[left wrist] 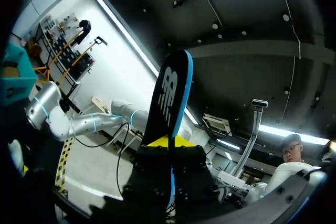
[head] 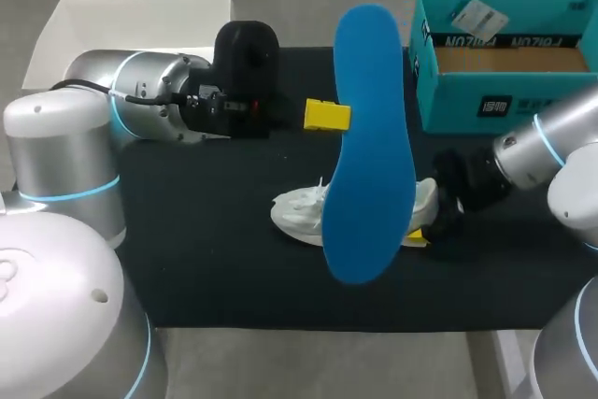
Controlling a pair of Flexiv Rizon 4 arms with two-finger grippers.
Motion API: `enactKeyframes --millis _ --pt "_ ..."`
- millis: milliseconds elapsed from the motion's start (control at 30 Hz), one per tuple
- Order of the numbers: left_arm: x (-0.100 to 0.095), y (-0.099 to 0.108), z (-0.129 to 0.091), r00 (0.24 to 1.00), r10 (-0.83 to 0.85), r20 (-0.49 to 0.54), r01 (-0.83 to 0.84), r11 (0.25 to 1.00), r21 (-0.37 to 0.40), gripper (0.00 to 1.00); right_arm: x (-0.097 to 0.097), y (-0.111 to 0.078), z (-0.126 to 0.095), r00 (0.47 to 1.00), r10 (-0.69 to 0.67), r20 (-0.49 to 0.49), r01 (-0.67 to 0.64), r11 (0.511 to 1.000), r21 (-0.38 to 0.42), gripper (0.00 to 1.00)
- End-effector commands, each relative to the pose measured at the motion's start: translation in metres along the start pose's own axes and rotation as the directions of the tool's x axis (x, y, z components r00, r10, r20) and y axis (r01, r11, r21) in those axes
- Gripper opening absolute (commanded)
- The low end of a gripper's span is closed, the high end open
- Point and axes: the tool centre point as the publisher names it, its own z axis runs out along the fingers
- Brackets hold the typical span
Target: Take the shoe out of the shoebox, open the shoe tongue, remove and reinsert the insole, then place the shoe into the shoebox
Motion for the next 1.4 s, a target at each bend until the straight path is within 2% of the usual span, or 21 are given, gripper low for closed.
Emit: enactKeyframes --millis 33,200,467,700,833,1067,1400 --pt "0.0 0.0 0.001 1.0 0.0 0.001 0.0 1.0 0.001 0.0 0.006 0.01 -0.009 1.0 0.004 0.022 -0.006 0.998 0.059 1.0" --pt "0.0 0.0 0.001 1.0 0.0 0.001 0.0 1.0 0.001 0.0 0.006 0.02 -0.018 0.999 0.011 0.041 -0.016 0.991 0.131 1.0" --pt "0.0 0.0 0.001 1.0 0.0 0.001 0.0 1.0 0.001 0.0 0.009 0.035 -0.03 1.0 0.026 0.012 -0.028 0.958 0.285 1.0" --pt "0.0 0.0 0.001 1.0 0.0 0.001 0.0 1.0 0.001 0.0 0.01 0.045 -0.042 0.993 0.053 0.104 -0.092 0.902 0.421 1.0" --pt "0.0 0.0 0.001 1.0 0.0 0.001 0.0 1.0 0.001 0.0 0.01 0.051 -0.042 0.992 0.059 0.111 -0.109 0.852 0.512 1.0" --pt "0.0 0.0 0.001 1.0 0.0 0.001 0.0 1.0 0.001 0.0 0.014 0.057 -0.042 0.993 0.064 0.1 -0.11 0.815 0.569 1.0" --pt "0.0 0.0 0.001 1.0 0.0 0.001 0.0 1.0 0.001 0.0 0.019 0.068 -0.055 0.99 0.065 0.121 -0.124 0.804 0.582 1.0"
